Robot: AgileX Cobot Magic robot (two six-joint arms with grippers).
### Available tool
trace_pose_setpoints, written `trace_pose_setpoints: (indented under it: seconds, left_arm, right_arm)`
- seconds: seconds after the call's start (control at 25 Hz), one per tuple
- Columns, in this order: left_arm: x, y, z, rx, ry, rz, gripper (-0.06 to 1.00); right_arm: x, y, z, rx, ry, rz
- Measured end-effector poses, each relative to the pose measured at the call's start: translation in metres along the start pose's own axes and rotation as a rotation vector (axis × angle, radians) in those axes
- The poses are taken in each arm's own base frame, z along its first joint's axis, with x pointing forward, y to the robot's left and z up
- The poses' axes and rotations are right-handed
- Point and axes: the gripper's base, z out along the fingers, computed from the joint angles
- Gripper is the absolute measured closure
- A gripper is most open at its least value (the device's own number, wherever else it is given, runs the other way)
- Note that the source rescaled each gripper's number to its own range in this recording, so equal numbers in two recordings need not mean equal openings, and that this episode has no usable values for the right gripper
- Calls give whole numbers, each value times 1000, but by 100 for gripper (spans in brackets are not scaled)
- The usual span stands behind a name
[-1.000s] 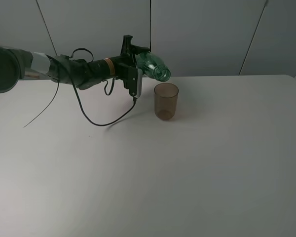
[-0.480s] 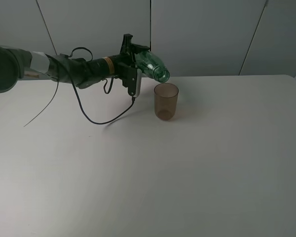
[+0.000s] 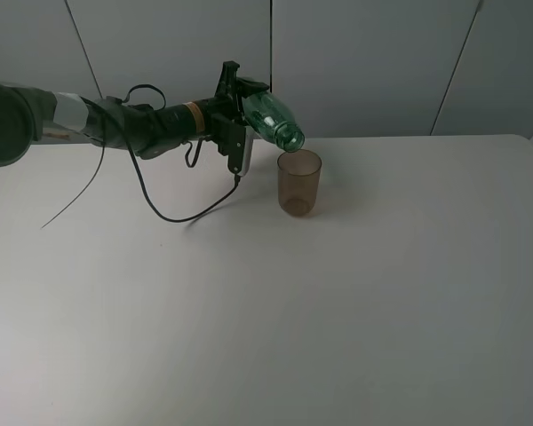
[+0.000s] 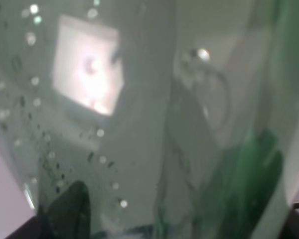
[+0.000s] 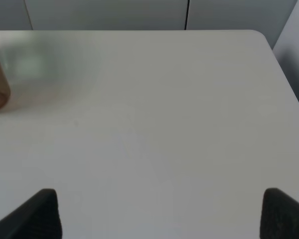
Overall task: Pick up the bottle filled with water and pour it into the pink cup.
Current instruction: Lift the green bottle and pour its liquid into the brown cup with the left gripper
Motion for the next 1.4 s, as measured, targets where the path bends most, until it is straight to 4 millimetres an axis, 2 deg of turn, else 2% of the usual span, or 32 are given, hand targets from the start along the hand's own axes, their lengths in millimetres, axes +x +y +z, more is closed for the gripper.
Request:
trace_pose_setpoints:
  seconds: [0.12, 1.4]
  left_arm:
    - [0, 0, 0, 0, 0, 13, 92]
    - [-1, 0, 0, -3, 0, 35, 92]
  right_arm:
    - [0, 0, 0, 0, 0, 0]
    - [0, 0, 0, 0, 0, 0]
